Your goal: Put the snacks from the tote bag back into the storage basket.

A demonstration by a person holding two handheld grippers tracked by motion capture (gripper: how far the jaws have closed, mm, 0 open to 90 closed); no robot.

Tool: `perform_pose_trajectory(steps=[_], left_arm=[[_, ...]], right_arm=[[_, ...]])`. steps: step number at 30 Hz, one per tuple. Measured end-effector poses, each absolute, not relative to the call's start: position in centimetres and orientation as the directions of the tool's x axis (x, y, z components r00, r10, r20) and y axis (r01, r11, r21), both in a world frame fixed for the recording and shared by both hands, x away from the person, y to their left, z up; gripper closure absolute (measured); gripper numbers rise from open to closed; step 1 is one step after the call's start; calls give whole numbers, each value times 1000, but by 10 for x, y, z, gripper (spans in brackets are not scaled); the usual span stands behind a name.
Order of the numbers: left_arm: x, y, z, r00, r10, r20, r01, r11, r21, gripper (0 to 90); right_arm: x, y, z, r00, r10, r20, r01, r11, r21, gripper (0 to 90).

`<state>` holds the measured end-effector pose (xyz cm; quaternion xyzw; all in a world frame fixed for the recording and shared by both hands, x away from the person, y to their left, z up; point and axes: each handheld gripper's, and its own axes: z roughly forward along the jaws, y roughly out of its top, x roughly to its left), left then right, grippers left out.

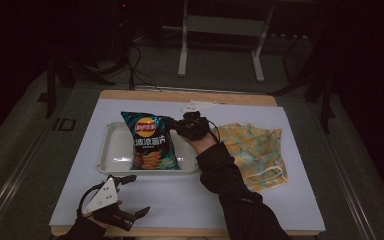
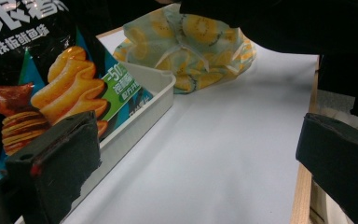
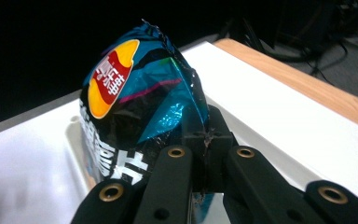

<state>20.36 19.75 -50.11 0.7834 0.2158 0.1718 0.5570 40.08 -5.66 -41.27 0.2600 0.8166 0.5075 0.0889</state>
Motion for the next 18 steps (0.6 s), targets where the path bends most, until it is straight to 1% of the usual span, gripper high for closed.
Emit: perform_pose_trajectory(steps=[5, 7, 9, 12, 18], left_arm=[[203, 198, -501, 849, 527, 28, 145, -284, 948, 3], [203, 198, -501, 850, 526, 30, 144, -286, 947, 3], [204, 197, -501, 852, 522, 27, 145, -285, 947, 3], [204, 197, -501, 854, 519, 24, 145, -282, 948, 3], [203, 197, -501, 857, 515, 25, 142, -283, 949, 3]], right_arm=[[415, -58, -425, -808, 574, 130, 390, 357, 849, 900], [418, -58, -428, -803, 582, 126, 394, 361, 845, 900], [426, -55, -438, -791, 599, 125, 419, 381, 824, 900], [433, -54, -445, -777, 615, 138, 443, 378, 813, 900], [438, -51, -452, -765, 632, 126, 450, 385, 806, 897]])
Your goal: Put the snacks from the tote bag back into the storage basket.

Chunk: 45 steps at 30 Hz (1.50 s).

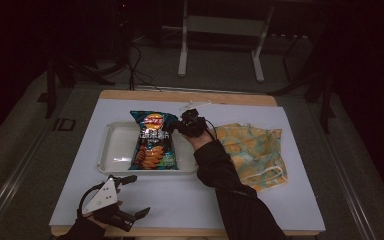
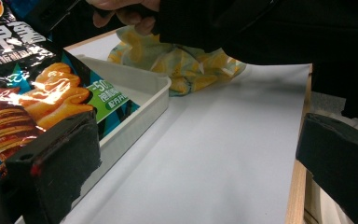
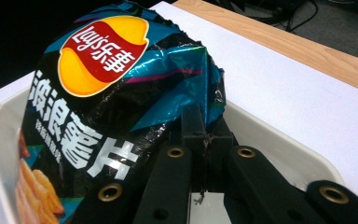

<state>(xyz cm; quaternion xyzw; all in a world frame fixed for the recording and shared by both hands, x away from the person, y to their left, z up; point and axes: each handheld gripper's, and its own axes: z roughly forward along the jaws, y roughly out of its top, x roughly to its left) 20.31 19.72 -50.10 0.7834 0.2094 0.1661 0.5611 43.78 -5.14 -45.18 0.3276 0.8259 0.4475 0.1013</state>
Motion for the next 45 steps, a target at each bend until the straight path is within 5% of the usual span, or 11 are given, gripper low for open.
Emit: perform_pose_trajectory(steps=[15, 45], left_arm=[[203, 196, -501, 859, 511, 25, 144, -289, 946, 3], [205, 195, -501, 854, 520, 25, 151, -295, 943, 3]], right_arm=[[431, -63, -423, -736, 676, 30, 407, 407, 818, 680], [408, -187, -363, -645, 764, 9, 436, 359, 825, 190]])
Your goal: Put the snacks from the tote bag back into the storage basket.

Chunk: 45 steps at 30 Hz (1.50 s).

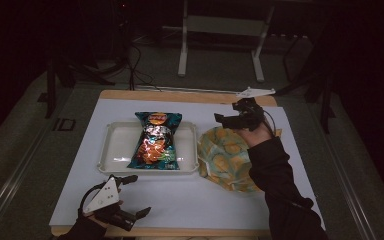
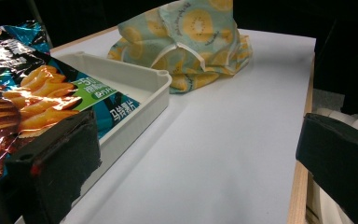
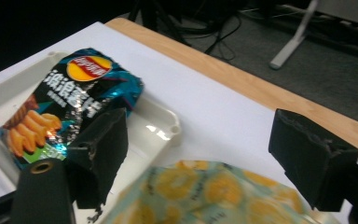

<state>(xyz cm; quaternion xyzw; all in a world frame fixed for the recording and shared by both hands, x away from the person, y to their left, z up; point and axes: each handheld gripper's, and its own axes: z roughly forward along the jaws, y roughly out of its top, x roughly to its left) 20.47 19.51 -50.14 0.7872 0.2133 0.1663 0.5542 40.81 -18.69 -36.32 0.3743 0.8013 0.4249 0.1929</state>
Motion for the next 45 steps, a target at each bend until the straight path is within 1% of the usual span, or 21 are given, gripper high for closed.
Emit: perform_pose_trajectory(steps=[1, 6, 9, 12, 14, 18, 22, 27, 34, 45], left_arm=[[205, 195, -501, 853, 521, 25, 152, -296, 943, 3], [205, 196, -501, 851, 524, 24, 152, -291, 945, 3], [205, 195, -501, 852, 523, 25, 151, -291, 945, 3], [205, 196, -501, 851, 525, 22, 153, -289, 945, 3], [205, 196, -501, 850, 527, 22, 154, -288, 945, 3], [205, 195, -501, 851, 525, 23, 154, -292, 944, 3], [205, 195, -501, 851, 524, 24, 153, -292, 944, 3], [205, 195, -501, 850, 526, 26, 152, -293, 944, 3], [204, 196, -501, 849, 528, 26, 153, -293, 944, 3], [204, 195, -501, 849, 527, 27, 153, -295, 943, 3]], right_arm=[[407, -191, -363, -645, 764, 9, 433, 356, 828, 163], [405, -215, -361, -622, 782, 29, 431, 312, 847, 140], [404, -227, -362, -619, 785, 24, 426, 310, 850, 118], [402, -237, -363, -606, 794, 37, 423, 283, 861, 129], [400, -246, -365, -582, 813, 0, 409, 293, 864, 130], [396, -265, -368, -550, 835, -21, 406, 290, 867, 131], [392, -283, -373, -520, 854, -15, 418, 270, 867, 136], [385, -302, -389, -488, 873, -22, 438, 266, 859, 136], [374, -321, -406, -468, 884, -8, 442, 242, 864, 137], [348, -337, -425, -448, 894, -15, 397, 214, 892, 138]])
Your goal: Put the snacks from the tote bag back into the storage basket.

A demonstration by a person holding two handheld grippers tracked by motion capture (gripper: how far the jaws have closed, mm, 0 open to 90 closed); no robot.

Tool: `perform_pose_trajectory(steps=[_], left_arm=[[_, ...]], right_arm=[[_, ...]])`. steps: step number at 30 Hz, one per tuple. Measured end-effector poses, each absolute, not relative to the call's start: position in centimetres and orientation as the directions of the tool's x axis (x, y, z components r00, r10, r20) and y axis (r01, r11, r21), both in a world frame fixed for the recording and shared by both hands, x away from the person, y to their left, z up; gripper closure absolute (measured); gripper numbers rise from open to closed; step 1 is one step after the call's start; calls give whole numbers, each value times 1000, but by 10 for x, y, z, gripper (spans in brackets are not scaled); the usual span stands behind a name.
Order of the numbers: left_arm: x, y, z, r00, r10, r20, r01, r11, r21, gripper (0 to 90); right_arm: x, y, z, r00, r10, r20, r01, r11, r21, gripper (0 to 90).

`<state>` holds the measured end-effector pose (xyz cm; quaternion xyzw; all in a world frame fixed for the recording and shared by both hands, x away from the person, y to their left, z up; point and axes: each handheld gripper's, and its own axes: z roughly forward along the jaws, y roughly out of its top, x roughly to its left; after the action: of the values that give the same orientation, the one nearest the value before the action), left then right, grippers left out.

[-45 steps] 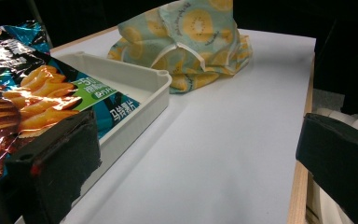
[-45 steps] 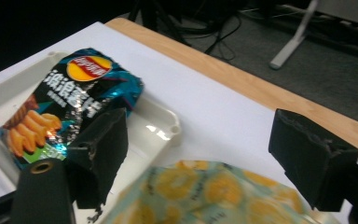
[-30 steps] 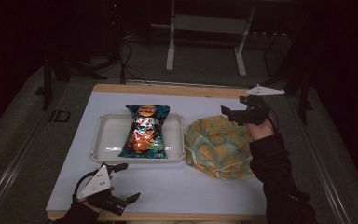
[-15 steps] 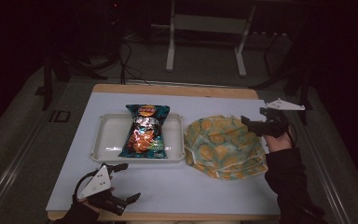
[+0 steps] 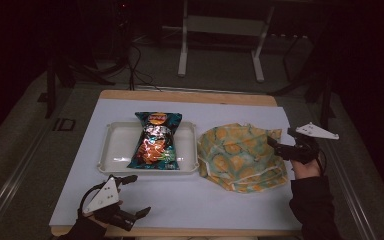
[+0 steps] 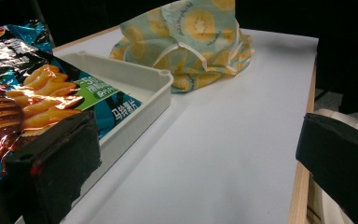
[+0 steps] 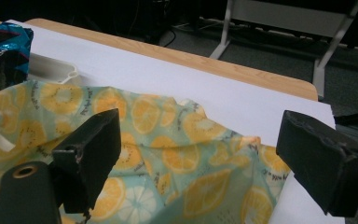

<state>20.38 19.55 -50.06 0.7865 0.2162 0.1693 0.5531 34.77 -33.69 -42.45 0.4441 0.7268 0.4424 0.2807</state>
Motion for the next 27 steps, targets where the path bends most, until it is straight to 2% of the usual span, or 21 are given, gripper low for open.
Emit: perform_pose_trajectory(steps=[27], left_arm=[[202, 196, -501, 851, 524, 31, 152, -302, 941, 3]], right_arm=[[331, -344, -462, -441, 897, -8, 372, 191, 908, 140]])
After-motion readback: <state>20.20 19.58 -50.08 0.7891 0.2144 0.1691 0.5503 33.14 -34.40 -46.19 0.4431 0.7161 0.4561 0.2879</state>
